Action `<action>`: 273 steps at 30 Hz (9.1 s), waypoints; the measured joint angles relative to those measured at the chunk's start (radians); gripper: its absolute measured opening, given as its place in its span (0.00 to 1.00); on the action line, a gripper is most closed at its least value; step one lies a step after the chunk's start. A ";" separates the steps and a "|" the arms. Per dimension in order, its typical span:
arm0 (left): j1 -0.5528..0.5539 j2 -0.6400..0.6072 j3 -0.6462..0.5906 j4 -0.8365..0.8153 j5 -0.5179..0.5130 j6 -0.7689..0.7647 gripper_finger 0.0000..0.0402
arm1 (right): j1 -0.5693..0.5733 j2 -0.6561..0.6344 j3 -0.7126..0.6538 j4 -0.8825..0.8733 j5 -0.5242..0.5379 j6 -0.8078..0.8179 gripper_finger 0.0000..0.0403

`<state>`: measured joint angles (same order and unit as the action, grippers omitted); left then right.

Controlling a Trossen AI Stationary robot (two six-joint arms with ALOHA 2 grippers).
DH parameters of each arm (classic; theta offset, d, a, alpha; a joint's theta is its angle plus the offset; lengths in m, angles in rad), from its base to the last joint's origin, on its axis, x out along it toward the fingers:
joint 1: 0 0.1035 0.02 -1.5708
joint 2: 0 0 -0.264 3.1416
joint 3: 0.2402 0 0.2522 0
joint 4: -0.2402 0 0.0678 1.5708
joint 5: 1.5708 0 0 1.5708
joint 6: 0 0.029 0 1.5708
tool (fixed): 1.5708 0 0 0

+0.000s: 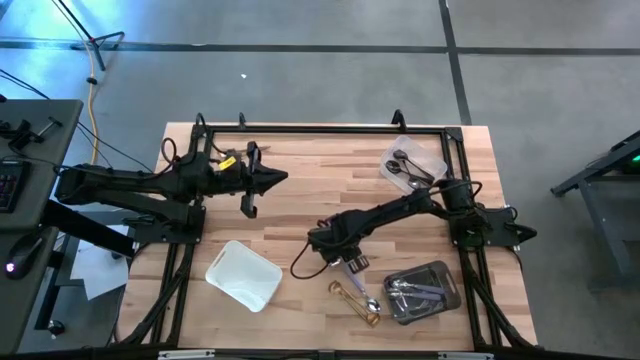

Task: Sort silverware by color (type)
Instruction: Put the violet spoon into the black bin

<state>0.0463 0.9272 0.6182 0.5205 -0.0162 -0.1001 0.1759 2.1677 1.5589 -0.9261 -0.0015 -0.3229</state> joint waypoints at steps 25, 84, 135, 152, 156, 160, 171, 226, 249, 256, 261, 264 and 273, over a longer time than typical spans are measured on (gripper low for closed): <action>0.000 0.000 0.000 0.000 -0.034 0.000 0.00 | 0.006 -0.016 -0.003 -0.007 -0.043 -0.022 0.04; 0.000 0.136 0.001 0.062 -0.119 -0.143 0.00 | -0.177 -1.073 -0.787 1.021 0.174 0.478 0.04; 0.026 0.169 0.002 0.083 0.058 -0.027 0.00 | -0.144 -0.956 -0.657 1.009 -0.213 0.554 0.04; 0.026 0.169 0.001 0.083 0.053 -0.027 0.00 | 0.360 -0.949 -0.523 0.184 -0.083 1.023 0.04; 0.026 0.169 0.001 0.081 0.053 -0.027 0.00 | 0.450 -0.941 -0.574 0.131 -0.164 1.109 0.04; 0.026 0.169 0.001 0.080 0.051 -0.027 0.00 | 0.495 -0.924 -0.607 0.067 -0.157 1.130 0.04; 0.026 0.169 0.001 0.076 0.028 -0.027 0.00 | 0.492 -0.747 -0.624 0.095 -0.243 1.055 0.04; 0.026 0.169 0.001 0.075 -0.018 -0.027 0.00 | 0.493 -0.505 -0.623 0.169 -0.212 1.048 0.32; 0.054 0.169 0.001 0.075 -0.023 -0.027 0.00 | 0.490 -1.033 -0.624 0.002 -0.008 1.230 0.38; 0.053 0.169 0.001 0.075 -0.022 -0.051 0.00 | 0.396 -1.034 -0.702 0.215 0.180 1.245 0.38; 0.053 0.169 0.001 0.075 -0.022 -0.054 0.00 | 0.255 -1.033 -0.854 0.689 0.224 1.115 0.38; 0.053 0.169 0.001 0.075 -0.022 -0.056 0.00 | 0.144 -1.033 -0.906 0.930 0.241 1.016 0.38; 0.051 0.165 0.001 0.074 -0.021 -0.132 0.00 | -0.124 -1.027 -0.813 1.089 0.167 0.678 0.38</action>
<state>0.0978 1.0923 0.6189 0.5949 -0.0376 -0.2322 0.0516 1.1404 0.7460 0.1625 0.1651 0.3551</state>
